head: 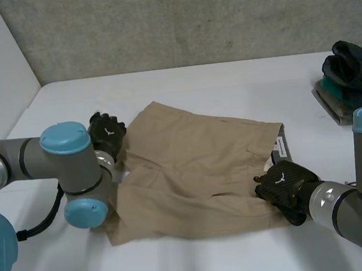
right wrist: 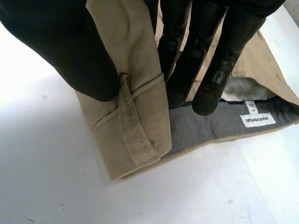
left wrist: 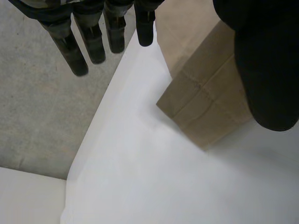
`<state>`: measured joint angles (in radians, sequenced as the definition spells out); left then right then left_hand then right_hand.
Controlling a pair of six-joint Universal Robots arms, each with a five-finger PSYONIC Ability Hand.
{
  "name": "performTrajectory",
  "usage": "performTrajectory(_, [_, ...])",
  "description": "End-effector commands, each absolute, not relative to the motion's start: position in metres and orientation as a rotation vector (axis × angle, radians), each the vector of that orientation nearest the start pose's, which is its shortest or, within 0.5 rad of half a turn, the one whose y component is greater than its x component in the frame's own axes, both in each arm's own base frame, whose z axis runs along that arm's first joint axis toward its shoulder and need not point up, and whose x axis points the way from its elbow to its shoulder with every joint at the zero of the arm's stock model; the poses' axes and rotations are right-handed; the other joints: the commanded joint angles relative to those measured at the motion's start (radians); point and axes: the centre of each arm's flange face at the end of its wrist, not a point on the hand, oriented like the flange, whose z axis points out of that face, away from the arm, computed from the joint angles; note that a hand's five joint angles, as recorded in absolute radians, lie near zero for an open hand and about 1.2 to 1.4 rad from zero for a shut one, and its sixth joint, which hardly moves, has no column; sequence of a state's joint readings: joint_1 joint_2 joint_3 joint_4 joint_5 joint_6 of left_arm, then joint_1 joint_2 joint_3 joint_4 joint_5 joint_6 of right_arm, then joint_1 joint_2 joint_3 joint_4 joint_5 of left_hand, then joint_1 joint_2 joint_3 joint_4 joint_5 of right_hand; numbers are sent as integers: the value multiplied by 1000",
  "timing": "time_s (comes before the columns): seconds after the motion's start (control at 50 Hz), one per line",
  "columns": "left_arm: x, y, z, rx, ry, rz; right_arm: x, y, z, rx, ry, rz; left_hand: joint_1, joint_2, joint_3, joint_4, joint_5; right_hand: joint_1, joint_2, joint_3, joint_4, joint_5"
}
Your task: Fold the laundry.
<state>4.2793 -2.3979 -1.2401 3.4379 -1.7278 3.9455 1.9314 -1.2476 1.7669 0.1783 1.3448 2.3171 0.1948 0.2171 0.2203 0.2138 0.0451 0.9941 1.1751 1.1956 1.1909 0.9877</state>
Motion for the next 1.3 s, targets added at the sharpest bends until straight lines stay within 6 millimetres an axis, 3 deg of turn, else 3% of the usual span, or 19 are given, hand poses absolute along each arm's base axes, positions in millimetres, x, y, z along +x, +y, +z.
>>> performTrajectory(0.02, [-284,-335,155,1101,1846,-1797,240,-205,153,-1692,2258,-1370,51,29,25,32,26,402,221,201,205,234])
performTrajectory(0.06, [-280,-326,165,1091,1852,-1809,240,-206,153,-1681,2260,-1375,63,40,37,44,38,402,221,201,205,234])
performTrajectory(0.16, [-269,-280,184,1212,1941,-1829,240,-207,153,-1672,2263,-1374,156,134,131,137,131,402,221,201,205,234])
performTrajectory(0.3, [-261,-230,176,1418,2146,-1778,239,-208,154,-1669,2265,-1379,204,181,178,184,179,402,221,201,205,234])
performTrajectory(0.44, [-254,-224,165,1413,2283,-1688,239,-207,153,-1670,2265,-1377,412,389,386,393,387,402,221,201,205,234])
performTrajectory(0.52, [-254,-223,157,1416,2318,-1651,238,-208,153,-1668,2271,-1378,796,773,770,777,771,402,221,201,205,234])
performTrajectory(0.54, [-254,-223,155,1413,2324,-1638,238,-208,153,-1666,2273,-1378,1029,1007,1004,1010,1004,402,221,201,205,234])
performTrajectory(0.58, [-253,-223,154,1410,2329,-1628,238,-208,154,-1665,2274,-1379,1201,1179,1175,1182,1176,402,221,201,205,234])
performTrajectory(0.68, [-249,-213,157,1406,2345,-1573,236,-208,159,-1662,2286,-1394,1201,1179,1176,1182,1177,402,221,201,205,234])
performTrajectory(0.8, [-228,-172,175,1404,2402,-1420,231,-195,172,-1688,2285,-1366,1201,1179,1176,1182,1177,402,221,201,205,234])
performTrajectory(0.84, [-222,-158,174,1434,2431,-1344,228,-183,177,-1709,2295,-1281,1201,1179,1176,1182,1177,402,221,201,205,234])
performTrajectory(0.92, [-207,-105,174,1552,2527,-1106,218,-158,183,-1823,2285,-1107,1201,1179,1176,1182,1177,402,221,201,205,234])
performTrajectory(1.0, [-202,-78,180,1636,2532,-1040,211,-146,187,-1898,2280,-1009,1201,1179,1176,1182,1177,402,221,201,205,234])
performTrajectory(1.06, [-204,-75,186,1651,2504,-1087,211,-148,189,-1903,2274,-1018,1201,1179,1176,1182,1177,402,221,201,205,234])
performTrajectory(1.14, [-214,-92,195,1619,2441,-1245,215,-160,193,-1900,2259,-1131,1201,1179,1176,1182,1177,402,221,201,205,234])
performTrajectory(1.22, [-232,-126,198,1551,2337,-1446,223,-182,196,-1824,2251,-1325,1201,1179,1176,1182,1177,402,221,201,205,234])
performTrajectory(1.3, [-255,-184,196,1387,2166,-1651,233,-212,189,-1732,2265,-1454,1201,1179,1176,1182,1177,402,221,201,205,234])
